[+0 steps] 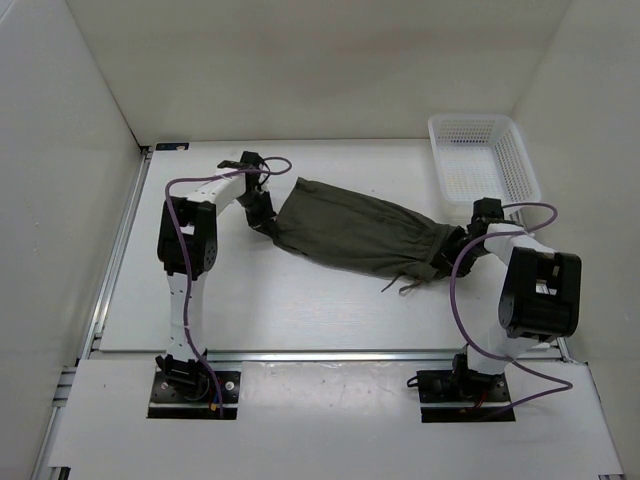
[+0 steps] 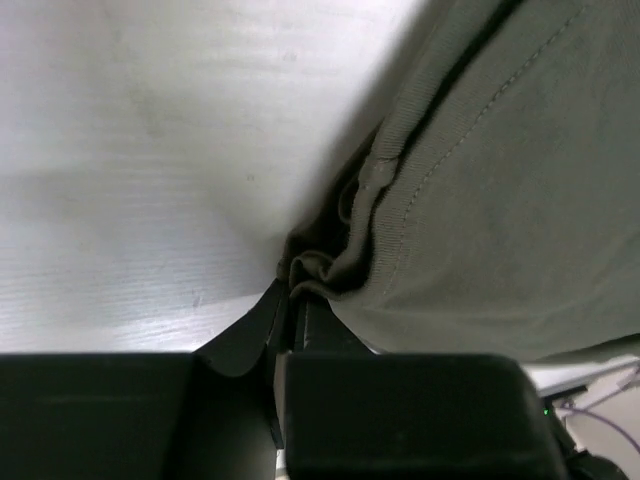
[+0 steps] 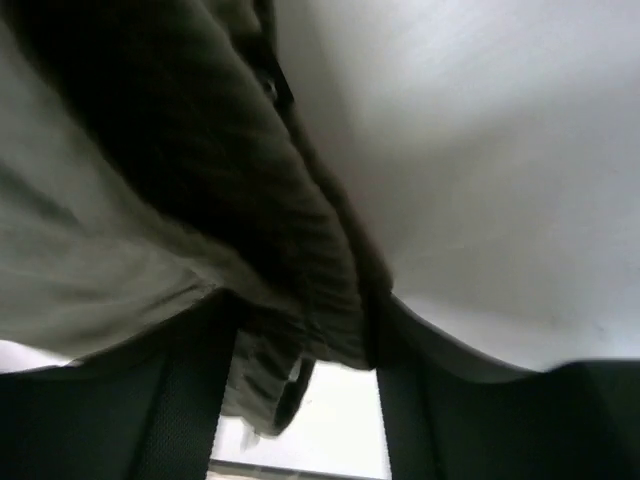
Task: Fold and stack the shorts
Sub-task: Fold the shorts
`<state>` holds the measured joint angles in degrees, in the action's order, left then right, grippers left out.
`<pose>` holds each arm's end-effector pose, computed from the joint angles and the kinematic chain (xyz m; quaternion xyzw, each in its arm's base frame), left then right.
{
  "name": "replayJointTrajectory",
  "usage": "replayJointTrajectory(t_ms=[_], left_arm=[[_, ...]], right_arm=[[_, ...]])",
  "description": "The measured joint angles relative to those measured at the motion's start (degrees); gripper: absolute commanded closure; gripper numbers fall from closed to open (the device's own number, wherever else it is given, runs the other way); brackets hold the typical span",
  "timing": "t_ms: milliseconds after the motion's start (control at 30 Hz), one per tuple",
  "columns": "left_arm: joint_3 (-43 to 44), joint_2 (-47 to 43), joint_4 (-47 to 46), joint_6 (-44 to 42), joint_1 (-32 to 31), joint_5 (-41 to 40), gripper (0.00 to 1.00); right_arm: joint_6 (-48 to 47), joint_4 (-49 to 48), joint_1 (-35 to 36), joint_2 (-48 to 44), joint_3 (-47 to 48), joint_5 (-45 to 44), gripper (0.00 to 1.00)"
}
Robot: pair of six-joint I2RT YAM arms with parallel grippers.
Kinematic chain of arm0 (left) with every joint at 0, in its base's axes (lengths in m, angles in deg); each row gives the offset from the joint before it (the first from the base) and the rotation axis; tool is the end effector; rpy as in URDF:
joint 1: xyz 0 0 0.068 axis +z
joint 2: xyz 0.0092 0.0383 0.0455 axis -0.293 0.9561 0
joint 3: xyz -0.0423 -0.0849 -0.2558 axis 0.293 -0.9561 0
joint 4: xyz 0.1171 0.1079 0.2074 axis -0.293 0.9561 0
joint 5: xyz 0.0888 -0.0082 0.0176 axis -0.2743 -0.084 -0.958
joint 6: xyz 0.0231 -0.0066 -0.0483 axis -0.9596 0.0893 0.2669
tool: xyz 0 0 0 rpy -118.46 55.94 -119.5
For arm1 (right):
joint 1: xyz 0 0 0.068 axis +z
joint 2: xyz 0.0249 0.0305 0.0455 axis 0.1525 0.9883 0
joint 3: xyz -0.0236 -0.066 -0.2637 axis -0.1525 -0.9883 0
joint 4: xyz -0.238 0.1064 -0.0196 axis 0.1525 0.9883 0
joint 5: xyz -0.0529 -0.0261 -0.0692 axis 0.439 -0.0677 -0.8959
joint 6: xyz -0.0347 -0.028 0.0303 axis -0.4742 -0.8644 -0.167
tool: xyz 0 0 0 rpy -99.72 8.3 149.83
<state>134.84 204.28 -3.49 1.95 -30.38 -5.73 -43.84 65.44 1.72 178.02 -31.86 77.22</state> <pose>0.4291 -0.1116 0.1508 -0.1037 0.9831 -0.1504 0.0134 0.2897 -0.0299 0.1674 0.2965 0.9341 0.1143 0.1626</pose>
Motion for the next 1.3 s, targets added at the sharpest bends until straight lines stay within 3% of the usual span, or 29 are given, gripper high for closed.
replayJointTrajectory(t_ms=[100,200,367,500,533,600,633,733,767,867,900,933,967,1167,1267,1300], left_arm=[[0.5,0.0,-0.33,0.5,0.04,-1.33,0.9],[0.28,-0.35,-0.52,1.09,0.39,-2.6,0.9],[-4.76,-4.42,-1.9,1.31,2.89,-4.48,0.9],[-14.21,-12.28,-2.34,1.25,6.49,-5.6,0.9],[-16.81,-14.62,-2.08,1.22,7.54,-5.9,0.9],[-21.64,-19.15,-2.16,1.11,9.25,-6.45,0.9],[-24.02,-21.44,-1.86,1.05,9.84,-6.8,0.9],[-30.27,-27.26,-1.49,1.05,10.1,-8.15,0.89],[-31.45,-28.24,-1.25,1.09,9.77,-8.63,0.83],[-33.11,-28.96,-1.07,0.98,8.85,-9.84,0.63],[-33.38,-28.96,-1.22,1.18,8.59,-10.16,0.37],[-33.48,-28.96,-1.14,0.9,8.39,-10.38,0.34],[-33.48,-28.98,-1.09,1.03,8.33,-10.6,0.22],[-32.37,-30.21,1.22,0.83,9.92,-12.37,0.2],[-29.4,-31.56,2.67,0.37,11.47,-12.66,0.27],[-28.28,-31.82,2.86,0.17,11.85,-12.66,0.28]], right_arm=[[-0.22,-2.62,-0.02,2.86,0.09,2.67,0.87],[-0.28,-4.33,-0.07,3.39,0.28,5.18,1.0],[-1.4,-5.25,0.15,3.45,0.35,8.13,1.0],[-4.07,-2.69,2.27,3.8,2.08,10.86,1.0],[-5.03,-1.55,3.13,3.96,2.91,11.41,0.99],[-6.58,0.48,5.33,4.09,4.55,12.11,0.86],[-7.26,1.2,6.32,4.09,5.2,12.31,0.66],[-8.94,2.34,7.78,4.09,6.27,11.82,0.32],[-9.33,2.8,7.82,4.11,6.56,11.39,0.14],[-9.16,3.41,7.61,4.11,7.48,9.86,0.03],[-9.16,3.34,7.52,4.09,7.67,9.33,0.03],[-9.2,3.34,7.5,3.98,7.72,8.87,0.03],[-9.25,3.32,7.5,3.82,7.58,8.7,0.03],[-8.07,-0.66,8.33,1.46,1.09,12.39,0.09],[-6.54,-3.41,10.86,3.15,-0.37,14.93,0.19],[-6.1,-4.52,11.89,3.54,-0.35,15.26,0.28]])
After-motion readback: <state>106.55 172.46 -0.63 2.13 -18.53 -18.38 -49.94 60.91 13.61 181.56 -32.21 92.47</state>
